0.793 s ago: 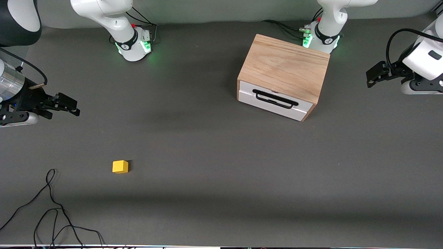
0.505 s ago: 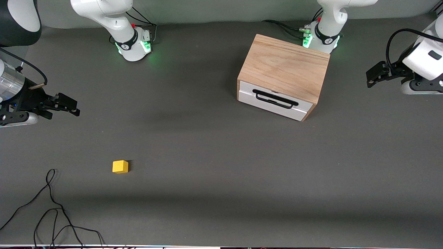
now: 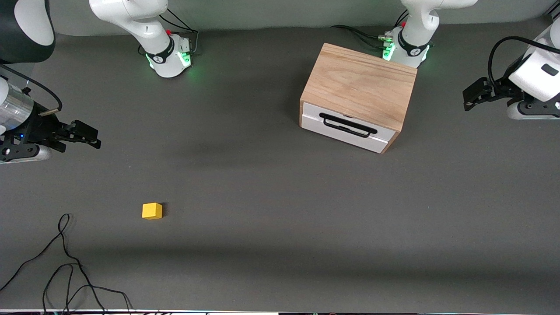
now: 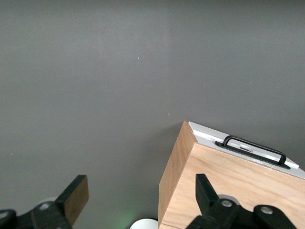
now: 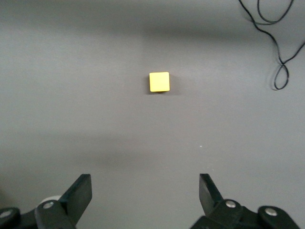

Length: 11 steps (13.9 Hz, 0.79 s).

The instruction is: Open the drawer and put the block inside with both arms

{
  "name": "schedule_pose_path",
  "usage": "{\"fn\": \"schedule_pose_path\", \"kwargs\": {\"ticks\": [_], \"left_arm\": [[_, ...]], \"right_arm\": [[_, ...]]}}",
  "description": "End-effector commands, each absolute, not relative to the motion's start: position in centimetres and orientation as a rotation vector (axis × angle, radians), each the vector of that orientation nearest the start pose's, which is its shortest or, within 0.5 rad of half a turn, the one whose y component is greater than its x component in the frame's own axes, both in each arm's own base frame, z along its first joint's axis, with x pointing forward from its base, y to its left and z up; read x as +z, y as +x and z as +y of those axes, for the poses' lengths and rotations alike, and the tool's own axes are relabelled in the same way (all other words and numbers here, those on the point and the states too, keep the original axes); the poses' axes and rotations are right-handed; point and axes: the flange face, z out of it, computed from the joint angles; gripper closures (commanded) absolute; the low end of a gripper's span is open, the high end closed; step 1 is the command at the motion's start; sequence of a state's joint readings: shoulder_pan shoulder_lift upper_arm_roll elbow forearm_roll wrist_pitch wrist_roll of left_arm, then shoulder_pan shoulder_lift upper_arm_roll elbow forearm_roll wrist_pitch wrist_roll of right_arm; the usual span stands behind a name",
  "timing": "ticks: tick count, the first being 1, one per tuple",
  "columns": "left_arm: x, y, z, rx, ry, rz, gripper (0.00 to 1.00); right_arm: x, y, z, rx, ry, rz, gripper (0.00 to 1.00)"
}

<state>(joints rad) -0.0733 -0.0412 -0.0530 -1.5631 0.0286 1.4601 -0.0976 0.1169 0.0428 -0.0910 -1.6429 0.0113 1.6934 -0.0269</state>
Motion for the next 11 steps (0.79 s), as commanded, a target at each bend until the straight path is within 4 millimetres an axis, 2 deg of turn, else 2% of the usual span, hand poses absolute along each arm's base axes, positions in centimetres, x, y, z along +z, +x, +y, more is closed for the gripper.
{"fn": "schedule_pose_path", "kwargs": {"ticks": [1,6,11], "left_arm": [[64.2,52.5,-6.3,0.076,-3.095,0.064,0.00],[63.9,52.7,-6.2,0.087,-3.096,0.091,0.00],[63.1,53.2,-6.3,0.120,-3.105,0.085,0.01]], "right_arm": [[57.4,58.2,1.8,-0.008,-3.161,-0.110,0.00],[54.6,60.4,2.0,0.052,-3.167,-0.106,0.00],[50.6,62.3,1.9,0.086,-3.161,-0.093,0.00]]}}
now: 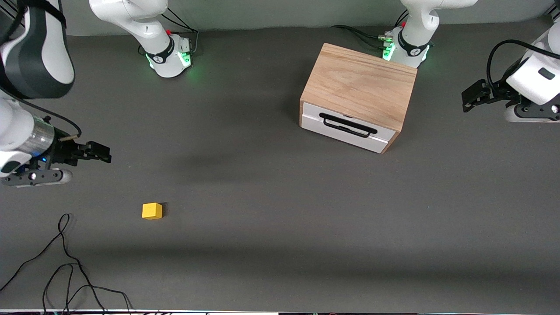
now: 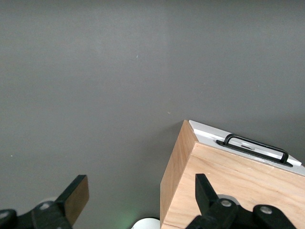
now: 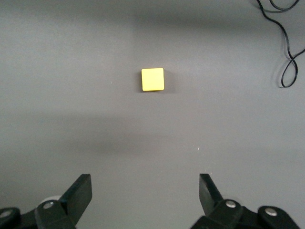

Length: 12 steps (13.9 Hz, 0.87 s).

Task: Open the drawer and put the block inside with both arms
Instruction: 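Move the right gripper to the yellow cube while the left gripper reaches the drawer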

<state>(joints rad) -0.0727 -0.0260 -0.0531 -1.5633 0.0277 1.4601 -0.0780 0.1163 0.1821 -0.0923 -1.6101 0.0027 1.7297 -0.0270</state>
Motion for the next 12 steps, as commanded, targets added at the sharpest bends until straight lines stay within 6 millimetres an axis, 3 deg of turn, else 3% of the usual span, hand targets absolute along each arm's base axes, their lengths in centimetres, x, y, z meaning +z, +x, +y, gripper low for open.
{"fn": "schedule_pose_path", "kwargs": {"ticks": [1,3,7,9,12], "left_arm": [[63.2,53.3,-6.7,0.110,-3.105,0.078,0.01],[62.4,53.7,-7.5,0.116,-3.107,0.018,0.01],[59.5,55.2,-9.8,0.192,-3.130,-0.326,0.01],[57.7,55.8,-11.7,0.247,-3.122,-0.436,0.01],[55.0,56.0,-16.3,0.293,-3.034,-0.691,0.01]], "right_arm": [[49.7,62.6,2.1,0.103,-3.162,-0.098,0.00],[47.9,63.2,2.3,0.093,-3.165,-0.102,0.00],[42.8,63.6,2.1,0.057,-3.168,-0.099,0.00],[41.0,64.0,2.1,0.061,-3.170,-0.100,0.00],[37.4,65.2,2.1,0.027,-3.177,-0.101,0.00]]}}
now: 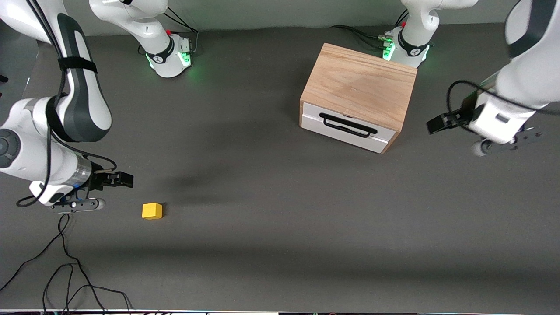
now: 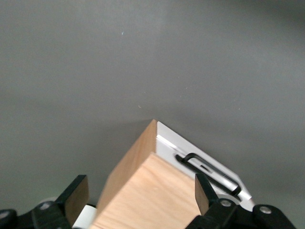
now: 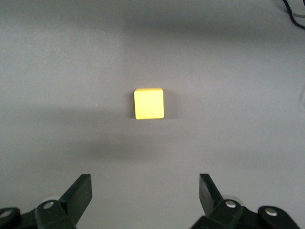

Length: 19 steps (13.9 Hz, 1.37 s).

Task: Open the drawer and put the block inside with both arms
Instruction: 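Move the right gripper to the yellow cube while the left gripper reaches the drawer, then grasp the yellow cube with the right gripper while the left gripper hooks the handle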

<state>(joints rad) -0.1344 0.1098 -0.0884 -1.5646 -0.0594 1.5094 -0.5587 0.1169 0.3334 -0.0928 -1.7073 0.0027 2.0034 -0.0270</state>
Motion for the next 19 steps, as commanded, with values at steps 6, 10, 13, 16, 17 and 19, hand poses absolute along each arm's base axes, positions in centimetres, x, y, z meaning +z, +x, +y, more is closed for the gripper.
{"fn": "schedule_pose_path", "kwargs": {"ticks": [6,10,13,16,17,19], "left_arm": [[46.5,56.0,-25.3,0.377,-2.784,-1.082,0.01],[40.3,56.0,-29.2,0.401,-2.650,-1.236,0.00],[37.8,55.7,-30.5,0.409,-2.568,-1.318,0.00],[35.8,55.4,-30.4,0.460,-2.533,-1.316,0.00],[35.1,55.3,-30.2,0.479,-2.520,-1.318,0.00],[33.7,54.8,-30.3,0.504,-2.491,-1.298,0.00]], "right_arm": [[31.1,66.3,1.0,-0.078,-3.183,-0.100,0.00],[26.8,66.6,1.0,-0.147,-3.179,-0.093,0.00],[23.9,66.8,1.4,-0.174,-3.167,-0.079,0.00],[21.8,66.9,1.8,-0.199,-3.166,-0.089,0.00],[21.6,66.9,1.8,-0.194,-3.166,-0.087,0.00],[20.5,66.5,2.0,-0.168,-3.168,-0.086,0.00]]}}
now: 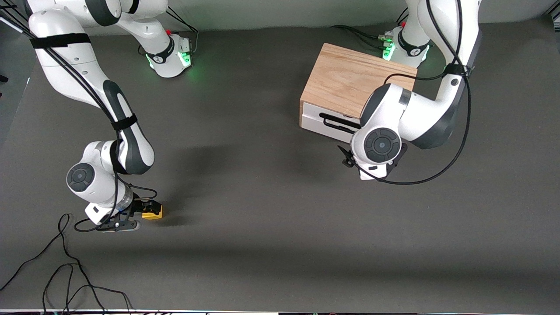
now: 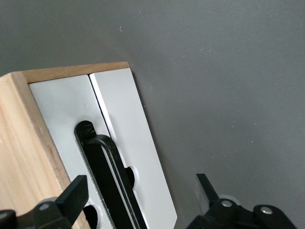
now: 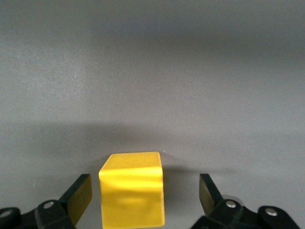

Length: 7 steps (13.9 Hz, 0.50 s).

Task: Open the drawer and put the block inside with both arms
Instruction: 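Grasp the yellow cube with the right gripper while the left gripper hooks the handle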

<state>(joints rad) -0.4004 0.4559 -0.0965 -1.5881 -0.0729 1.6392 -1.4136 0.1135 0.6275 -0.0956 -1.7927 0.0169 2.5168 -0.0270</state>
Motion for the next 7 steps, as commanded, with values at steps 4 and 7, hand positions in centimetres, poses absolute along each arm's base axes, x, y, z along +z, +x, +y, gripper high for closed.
{"fn": "schedule_pose_path", "kwargs": {"ticks": [4,7], "left_arm": [[31.9,54.3,-30.3,0.526,-2.465,-1.291,0.00],[30.9,54.0,-30.6,0.532,-2.459,-1.280,0.01]], "right_arm": [[20.0,66.4,2.3,-0.158,-3.167,-0.084,0.00],[19.3,66.2,2.7,-0.143,-3.165,-0.090,0.00]]}}
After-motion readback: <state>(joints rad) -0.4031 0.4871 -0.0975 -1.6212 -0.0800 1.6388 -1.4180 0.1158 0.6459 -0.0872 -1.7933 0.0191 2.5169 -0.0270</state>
